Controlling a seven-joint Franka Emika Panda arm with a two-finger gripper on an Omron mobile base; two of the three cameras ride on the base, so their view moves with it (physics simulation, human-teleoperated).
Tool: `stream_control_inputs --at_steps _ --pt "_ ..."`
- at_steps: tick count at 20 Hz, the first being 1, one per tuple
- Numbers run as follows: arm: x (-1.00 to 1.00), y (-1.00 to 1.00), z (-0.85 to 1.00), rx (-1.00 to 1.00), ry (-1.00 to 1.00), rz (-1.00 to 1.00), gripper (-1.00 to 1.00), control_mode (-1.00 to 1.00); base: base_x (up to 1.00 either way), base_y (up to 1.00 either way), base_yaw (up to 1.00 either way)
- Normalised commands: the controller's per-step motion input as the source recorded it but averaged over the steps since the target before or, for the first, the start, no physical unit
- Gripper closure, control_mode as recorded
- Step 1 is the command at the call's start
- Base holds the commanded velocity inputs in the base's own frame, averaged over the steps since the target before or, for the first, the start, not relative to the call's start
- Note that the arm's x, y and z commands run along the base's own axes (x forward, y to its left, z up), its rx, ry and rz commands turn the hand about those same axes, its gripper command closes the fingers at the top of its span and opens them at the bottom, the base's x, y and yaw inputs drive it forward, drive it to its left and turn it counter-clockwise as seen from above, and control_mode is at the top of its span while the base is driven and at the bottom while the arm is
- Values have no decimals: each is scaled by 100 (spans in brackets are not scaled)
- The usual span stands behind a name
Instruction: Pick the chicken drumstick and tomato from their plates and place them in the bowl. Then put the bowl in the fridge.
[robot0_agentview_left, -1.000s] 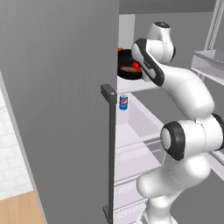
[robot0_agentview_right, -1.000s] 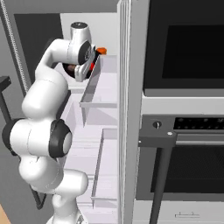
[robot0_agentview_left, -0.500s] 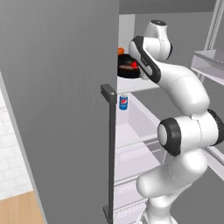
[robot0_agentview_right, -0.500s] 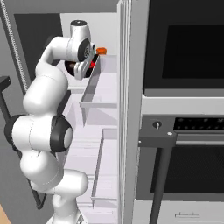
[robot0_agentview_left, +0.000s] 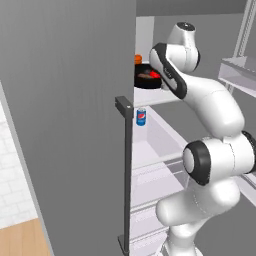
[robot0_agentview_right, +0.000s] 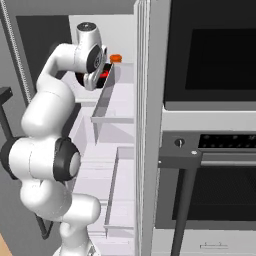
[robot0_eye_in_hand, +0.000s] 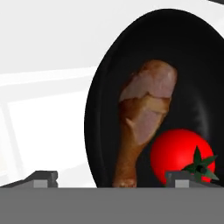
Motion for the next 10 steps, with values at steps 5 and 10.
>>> stream_control_inputs --at_steps 5,10 --pt "-51 1 11 6 -15 -12 -100 -100 0 0 0" --pt "-46 0 31 12 -7 -14 -100 -100 0 0 0"
